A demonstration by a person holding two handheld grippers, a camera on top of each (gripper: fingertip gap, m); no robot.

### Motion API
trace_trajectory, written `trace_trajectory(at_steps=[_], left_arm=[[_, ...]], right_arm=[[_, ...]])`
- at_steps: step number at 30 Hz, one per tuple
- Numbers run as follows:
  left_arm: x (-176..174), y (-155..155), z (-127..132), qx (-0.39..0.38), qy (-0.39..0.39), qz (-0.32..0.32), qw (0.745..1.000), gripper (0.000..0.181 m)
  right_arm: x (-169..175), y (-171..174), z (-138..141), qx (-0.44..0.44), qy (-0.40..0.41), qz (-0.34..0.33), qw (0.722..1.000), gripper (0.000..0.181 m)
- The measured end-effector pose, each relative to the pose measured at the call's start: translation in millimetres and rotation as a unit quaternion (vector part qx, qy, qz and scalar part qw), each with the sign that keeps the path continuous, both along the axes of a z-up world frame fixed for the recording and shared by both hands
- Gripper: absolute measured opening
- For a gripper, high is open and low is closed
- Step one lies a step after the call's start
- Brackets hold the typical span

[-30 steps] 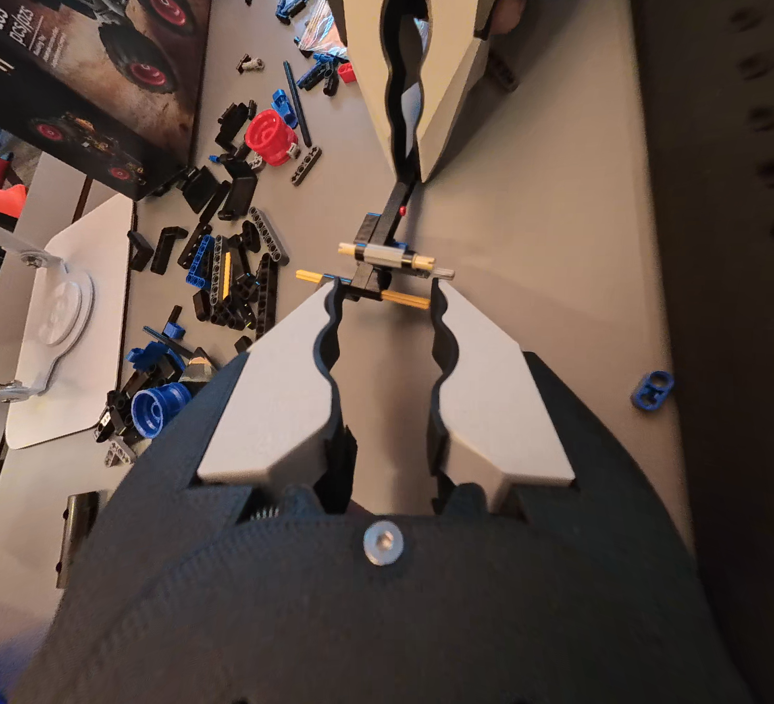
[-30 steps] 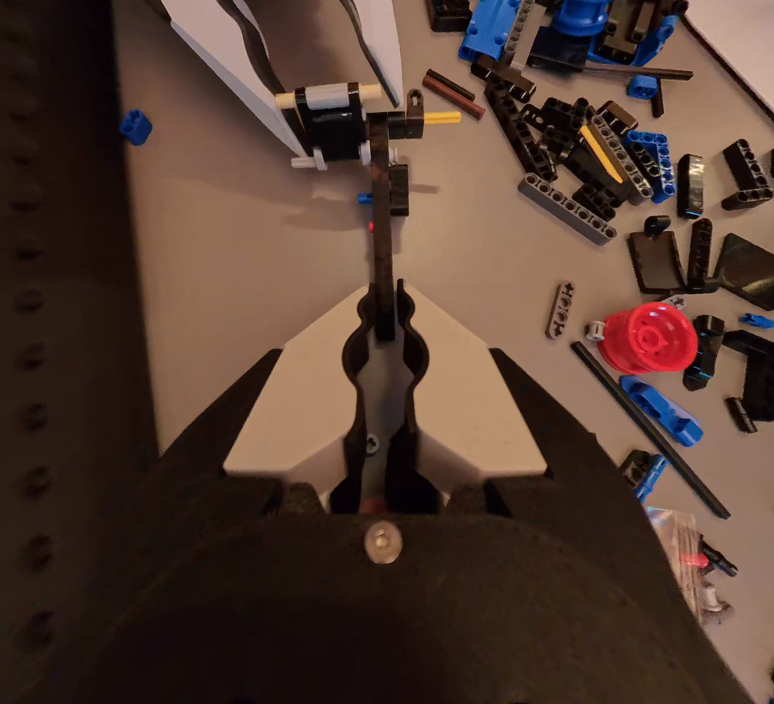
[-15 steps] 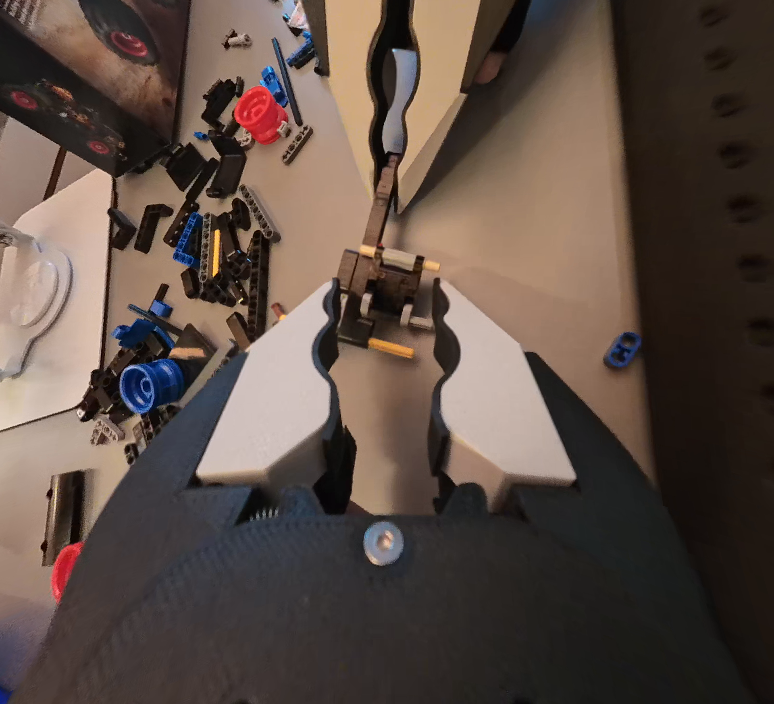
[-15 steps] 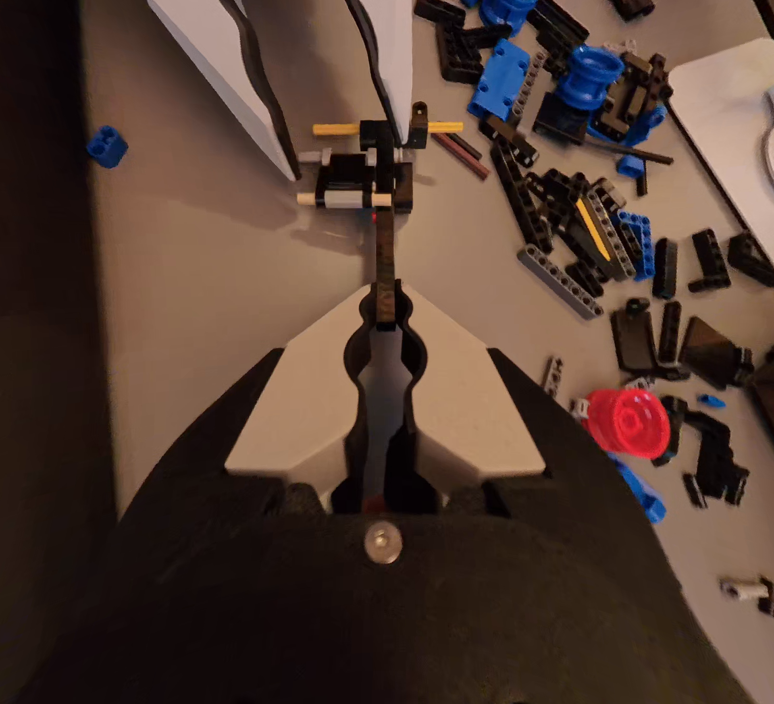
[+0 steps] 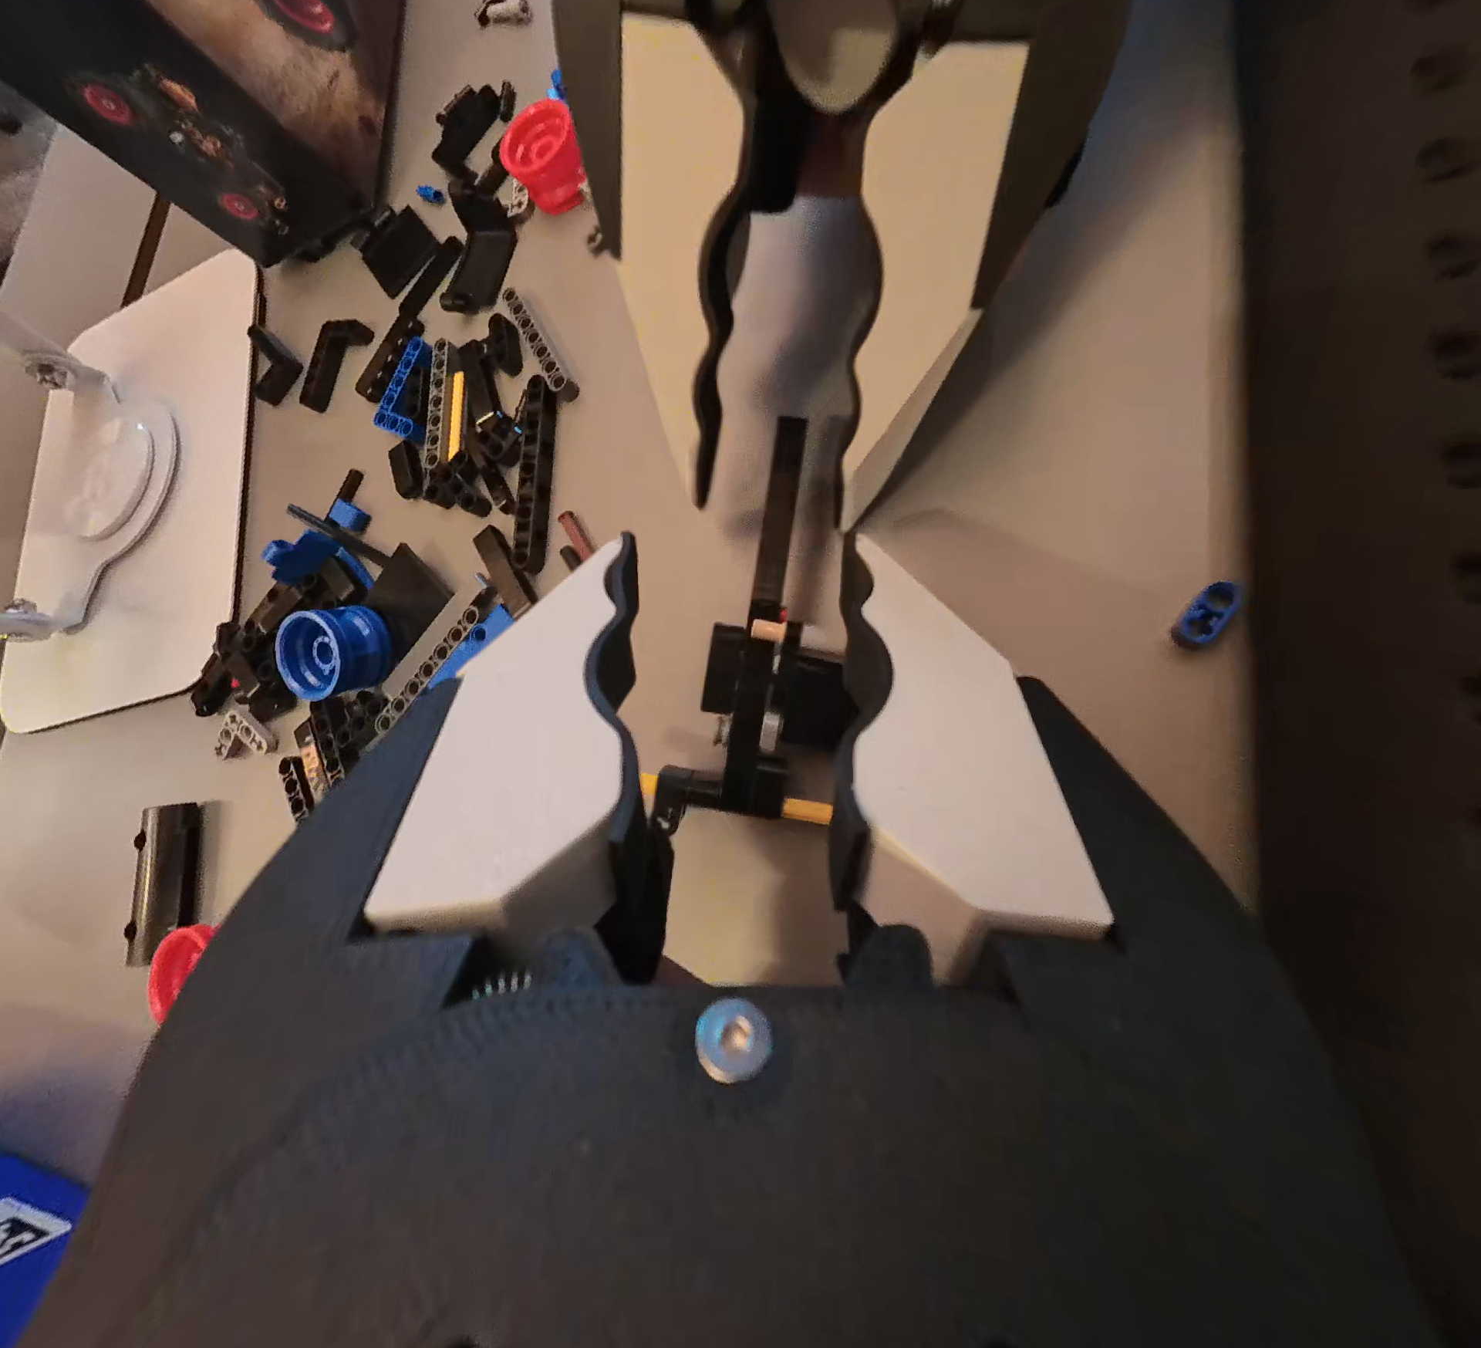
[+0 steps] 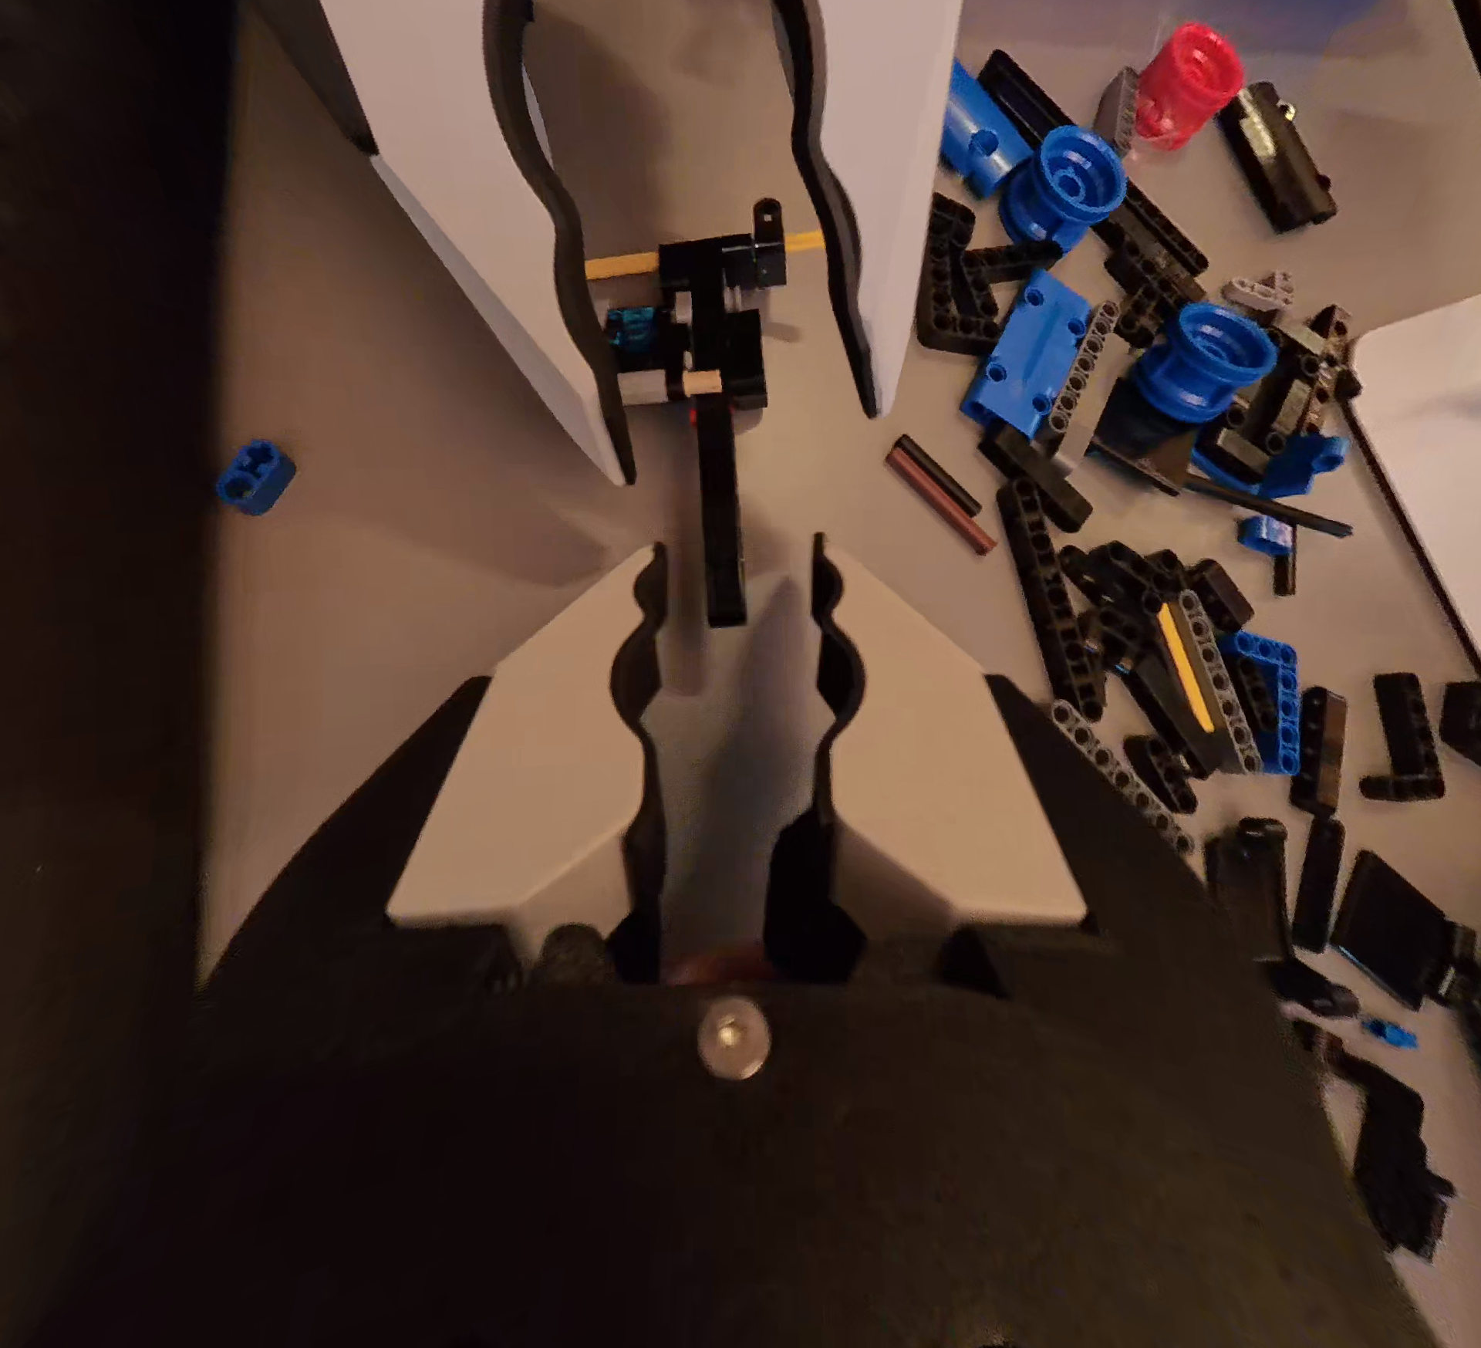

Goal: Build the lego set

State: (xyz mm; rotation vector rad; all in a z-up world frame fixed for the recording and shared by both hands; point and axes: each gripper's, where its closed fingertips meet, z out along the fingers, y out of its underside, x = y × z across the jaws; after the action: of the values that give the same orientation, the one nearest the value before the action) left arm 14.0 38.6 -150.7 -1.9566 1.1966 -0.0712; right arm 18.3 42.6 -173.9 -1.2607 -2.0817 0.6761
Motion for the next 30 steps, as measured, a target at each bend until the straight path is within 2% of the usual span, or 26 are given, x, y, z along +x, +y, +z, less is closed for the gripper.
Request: trace_trajectory(at_steps=[3,6,10,12,13,16,25,30], left_arm=[[-5,3,-1,0.005,0.011,0.010,1.000,0.049],[-9,5,2,0.009,0.008,0.020,1.000,0.048],[-20,8,17,0.033,-0.003,0.046,0.998,0.045],[-20,6,22,0.033,-0.016,0.045,0.998,0.041],[-19,3,23,0.031,-0.016,0.039,0.999,0.038],[-7,-11,18,0.016,-0.011,-0.001,1.000,0.027],[8,-32,19,0.009,-0.035,-0.042,0.998,0.026],[15,-35,14,0.008,-0.023,-0.058,0.998,0.025]], right_arm=[[9,9,3,0.022,-0.006,-0.010,1.000,0.053],[24,24,15,0.027,-0.001,-0.030,0.999,0.056],[48,58,43,0.022,0.039,-0.088,0.995,0.041],[52,73,60,0.005,0.062,-0.107,0.992,0.035],[51,77,67,-0.003,0.068,-0.108,0.992,0.027],[38,82,75,0.008,0.058,-0.088,0.994,0.021],[-34,72,40,0.041,-0.047,0.015,0.998,0.017],[-68,78,36,0.059,-0.064,0.035,0.996,0.017]])
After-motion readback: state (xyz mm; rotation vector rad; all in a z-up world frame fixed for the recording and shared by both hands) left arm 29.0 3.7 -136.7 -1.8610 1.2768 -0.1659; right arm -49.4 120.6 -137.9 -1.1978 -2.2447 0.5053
